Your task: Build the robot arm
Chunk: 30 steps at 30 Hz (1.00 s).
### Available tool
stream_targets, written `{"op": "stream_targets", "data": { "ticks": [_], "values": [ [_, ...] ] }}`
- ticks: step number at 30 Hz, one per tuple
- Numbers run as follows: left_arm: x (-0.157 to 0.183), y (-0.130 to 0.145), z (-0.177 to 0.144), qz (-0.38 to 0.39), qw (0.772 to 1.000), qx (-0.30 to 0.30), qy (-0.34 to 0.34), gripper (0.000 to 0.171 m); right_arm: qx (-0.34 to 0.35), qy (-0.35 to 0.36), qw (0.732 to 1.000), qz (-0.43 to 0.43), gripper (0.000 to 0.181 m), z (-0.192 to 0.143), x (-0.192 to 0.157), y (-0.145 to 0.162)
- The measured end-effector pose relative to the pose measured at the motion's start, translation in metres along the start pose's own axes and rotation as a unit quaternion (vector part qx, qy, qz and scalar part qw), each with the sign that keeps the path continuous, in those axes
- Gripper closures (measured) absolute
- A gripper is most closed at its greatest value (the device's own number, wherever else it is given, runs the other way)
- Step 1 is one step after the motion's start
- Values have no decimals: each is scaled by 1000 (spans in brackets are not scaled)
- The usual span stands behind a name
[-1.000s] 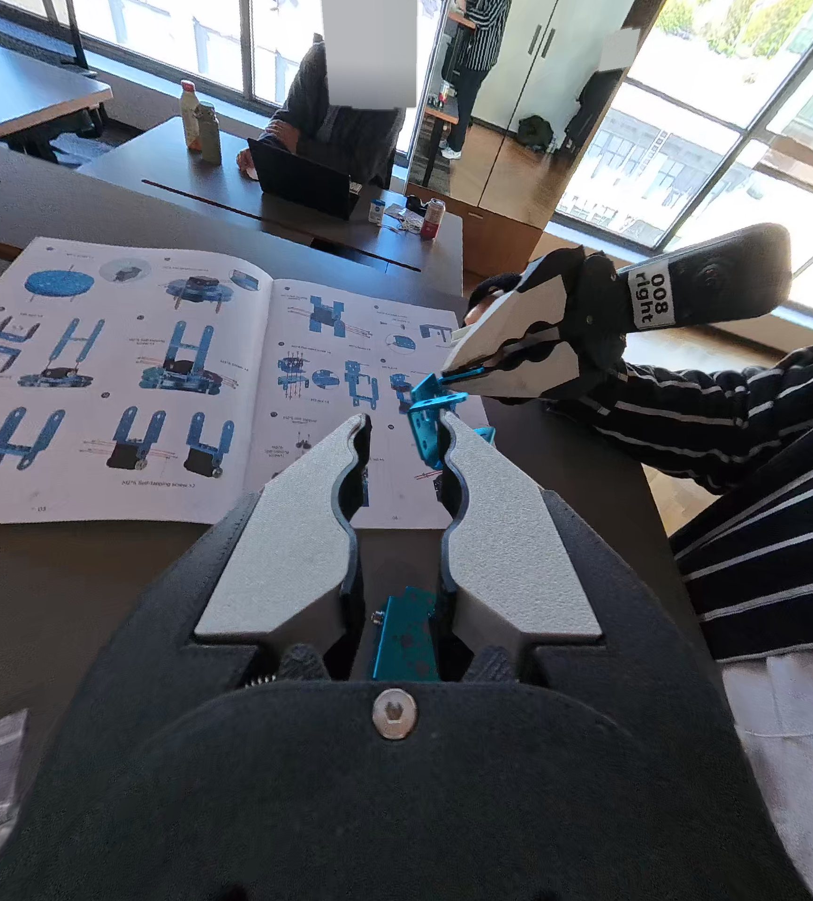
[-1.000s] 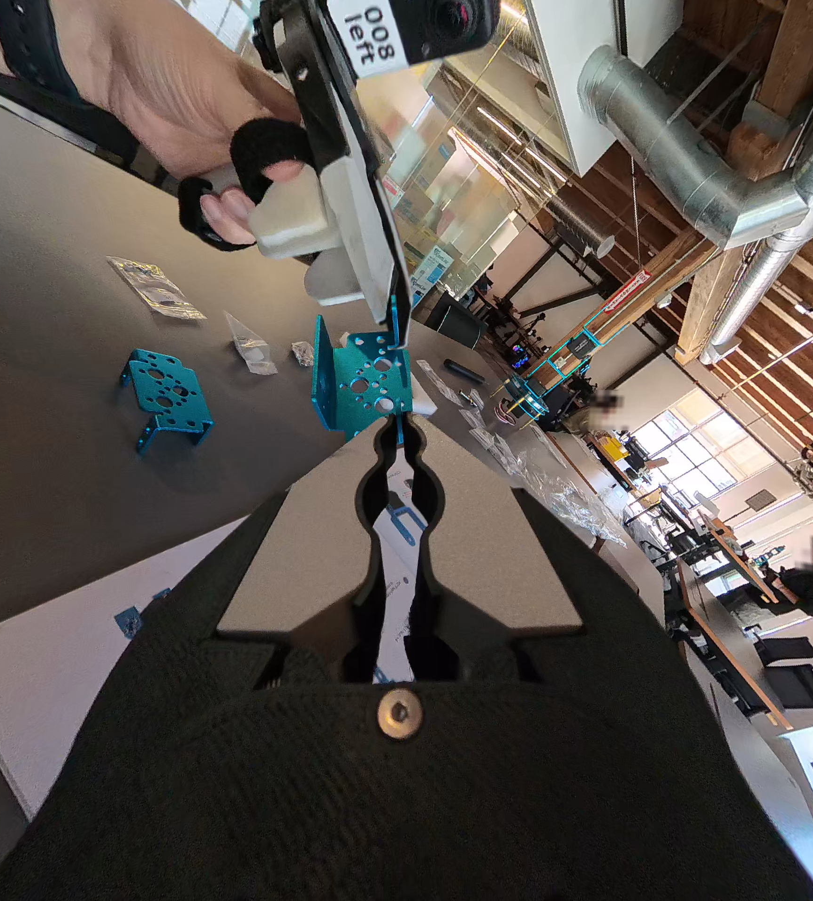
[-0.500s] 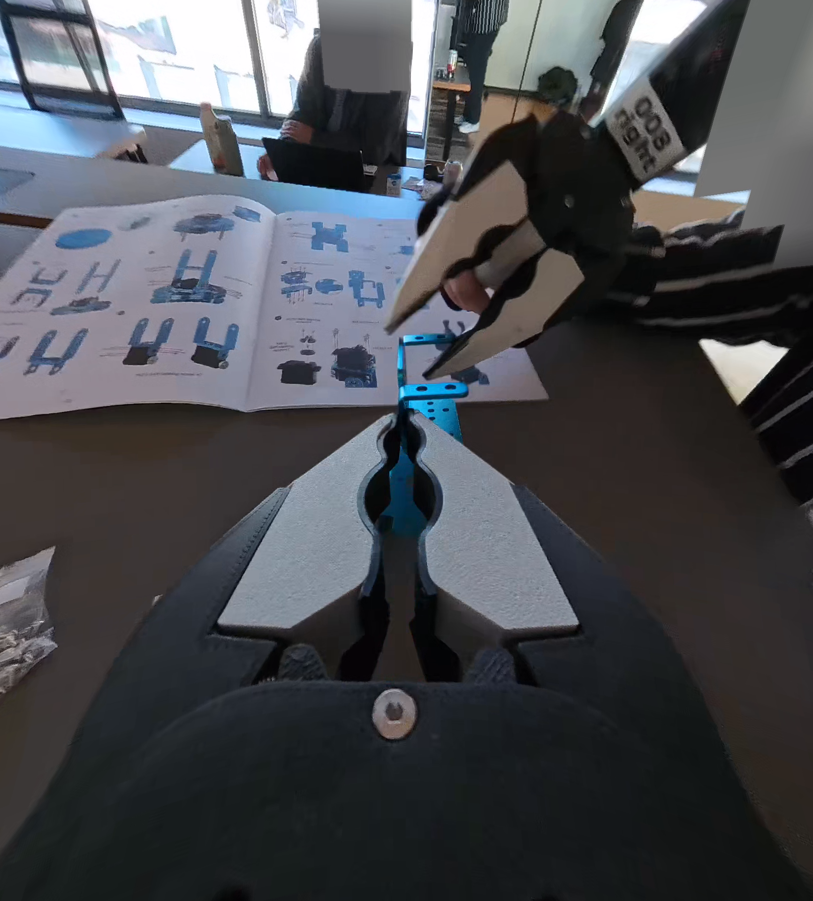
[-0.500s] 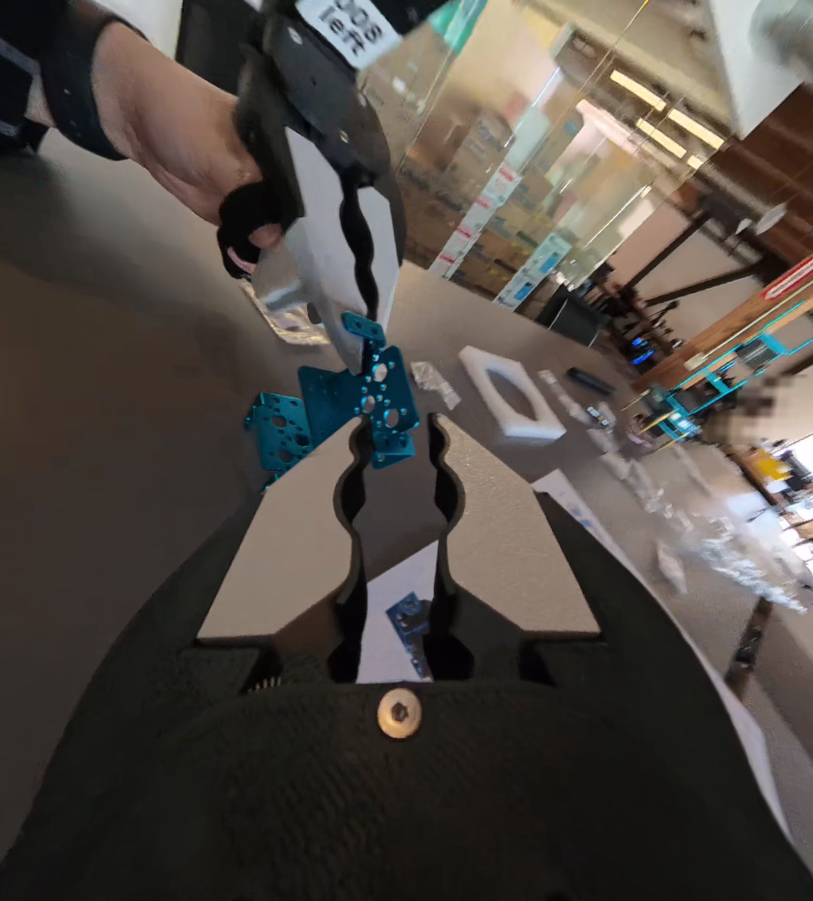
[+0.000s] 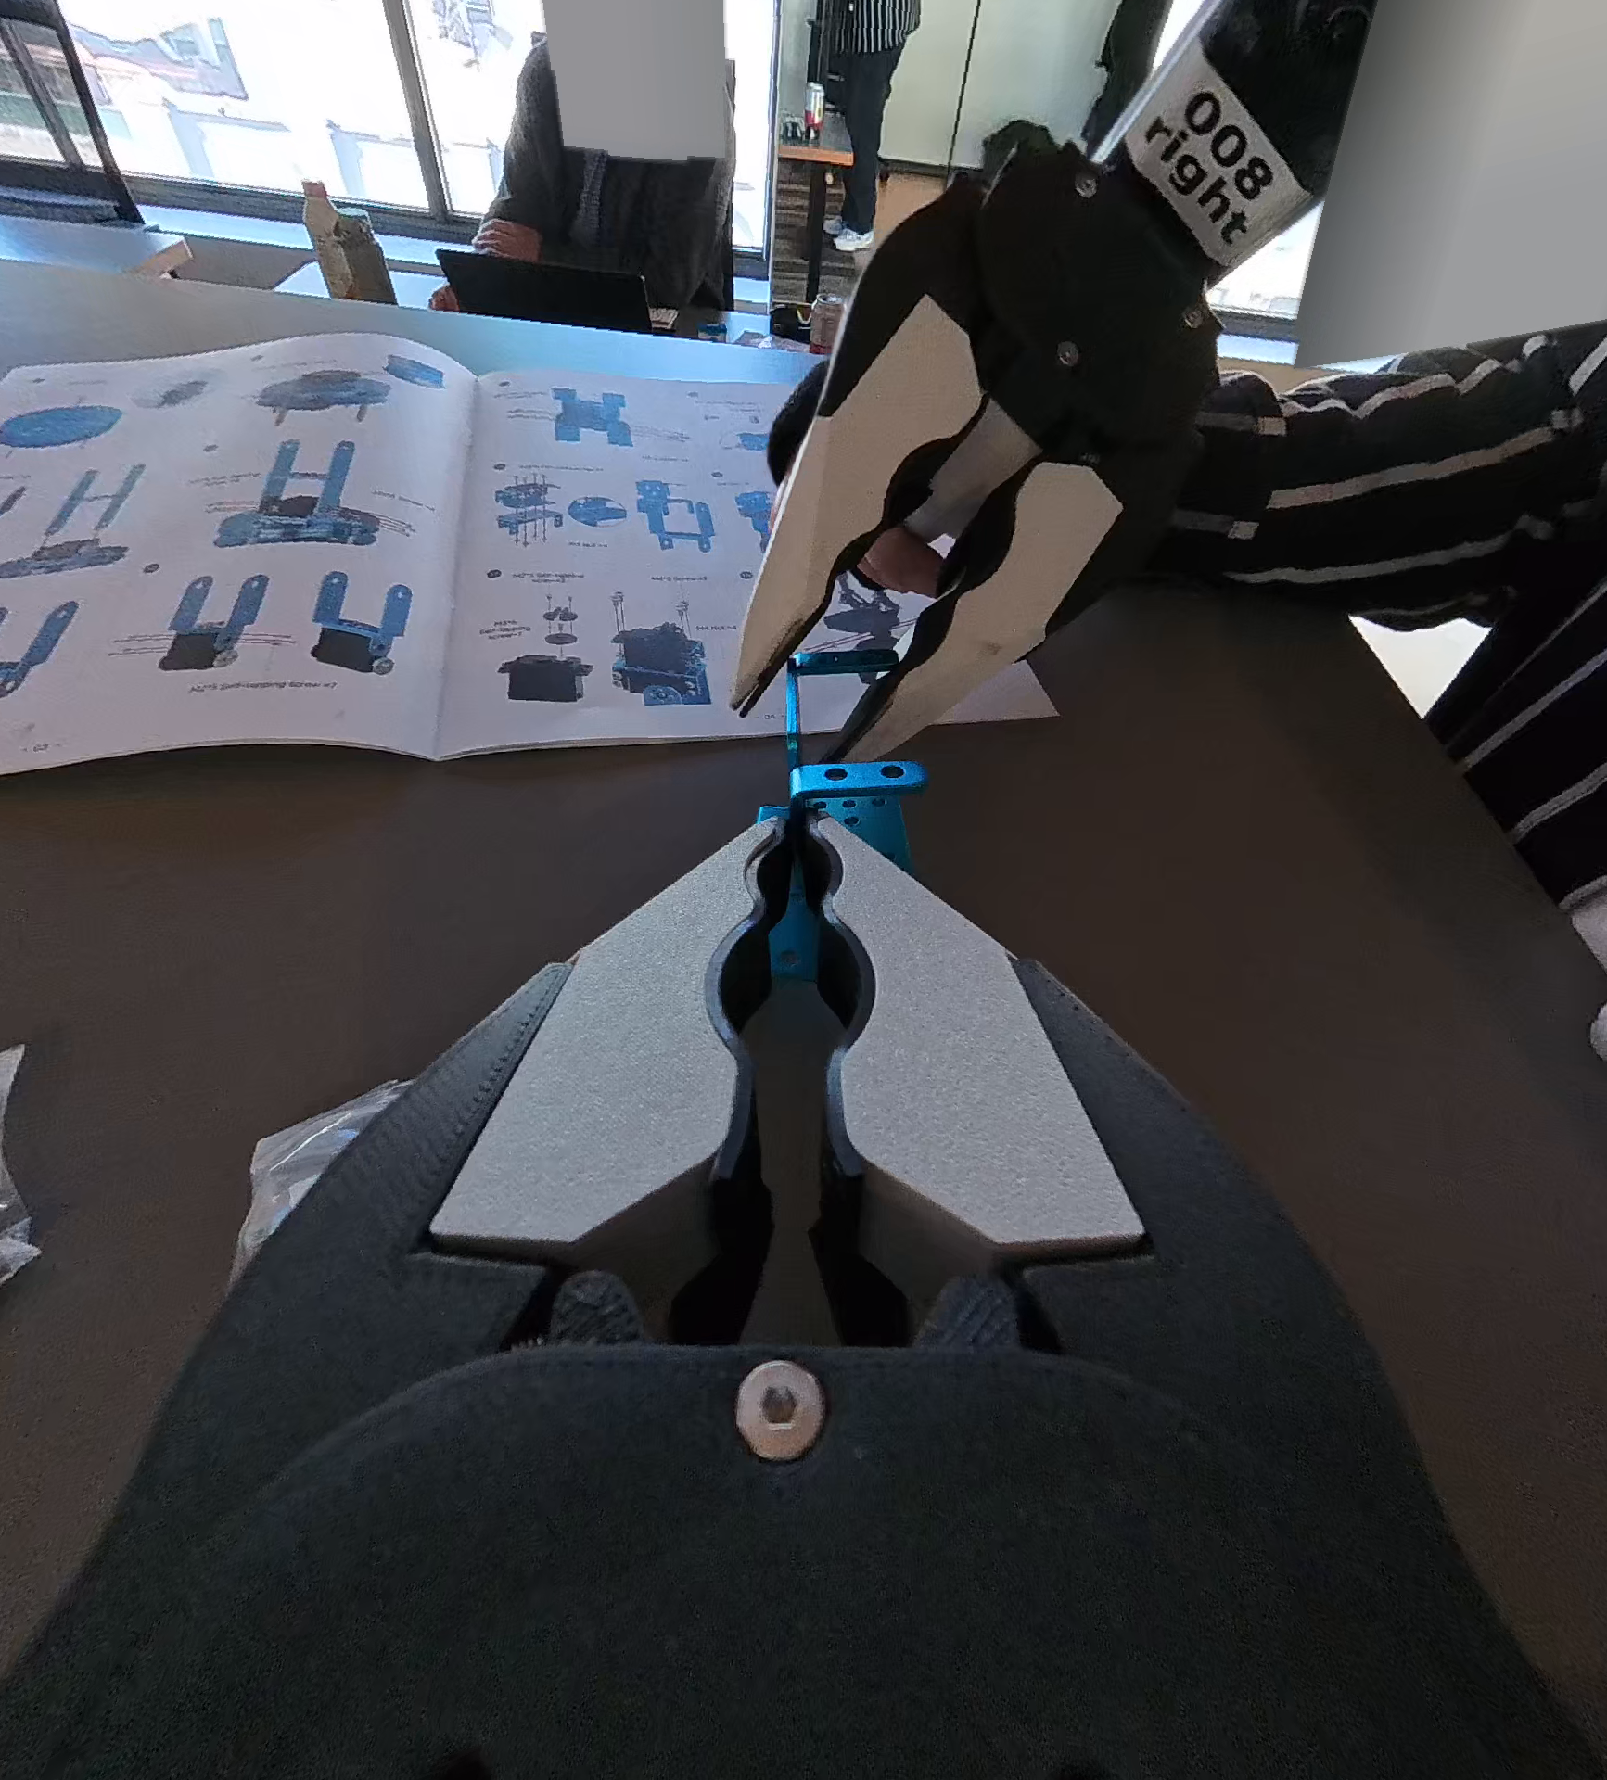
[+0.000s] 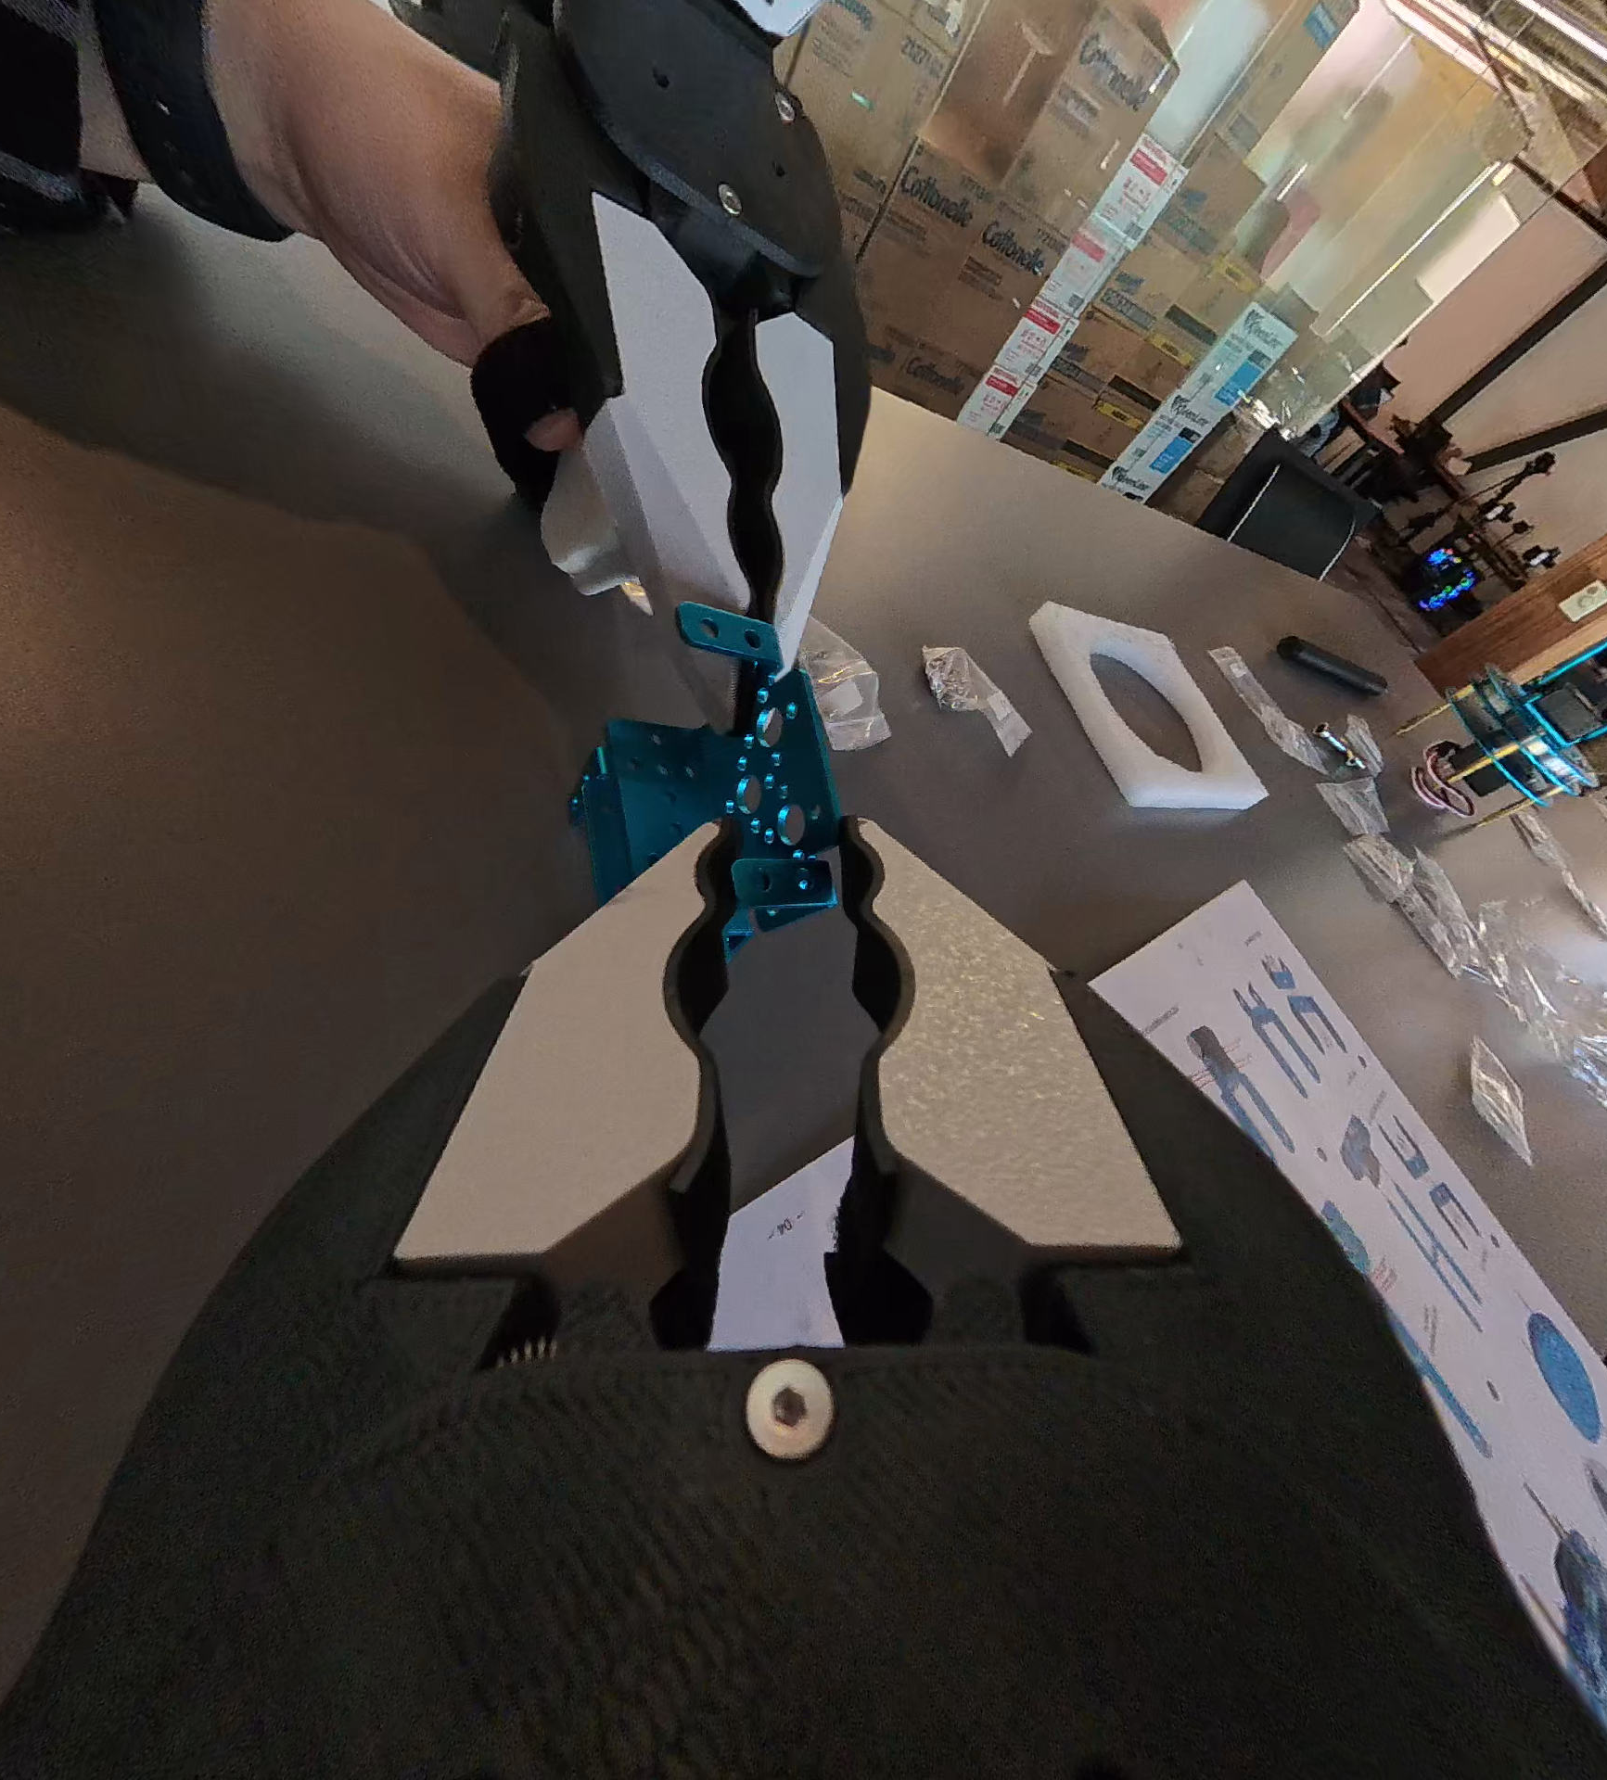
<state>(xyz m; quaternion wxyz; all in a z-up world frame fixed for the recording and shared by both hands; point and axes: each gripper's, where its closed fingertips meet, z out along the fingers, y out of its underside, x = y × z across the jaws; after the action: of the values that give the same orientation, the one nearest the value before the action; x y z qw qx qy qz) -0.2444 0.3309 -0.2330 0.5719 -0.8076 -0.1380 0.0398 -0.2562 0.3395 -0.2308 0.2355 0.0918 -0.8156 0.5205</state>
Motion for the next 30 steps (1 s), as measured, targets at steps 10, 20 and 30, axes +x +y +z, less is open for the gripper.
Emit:
{"op": "stream_targets", "data": {
  "ticks": [10,20,30],
  "values": [
    [-4,20,1,17,997,-68,-24,170,-15,21,998,-54,162,3,-5,1],
    [-9,21,-3,0,997,-66,-36,163,-16,15,999,-50,161,5,-7,6],
    [-11,28,-9,-24,995,-83,-49,149,41,15,999,-29,145,-12,-2,-10]
  ]
}}
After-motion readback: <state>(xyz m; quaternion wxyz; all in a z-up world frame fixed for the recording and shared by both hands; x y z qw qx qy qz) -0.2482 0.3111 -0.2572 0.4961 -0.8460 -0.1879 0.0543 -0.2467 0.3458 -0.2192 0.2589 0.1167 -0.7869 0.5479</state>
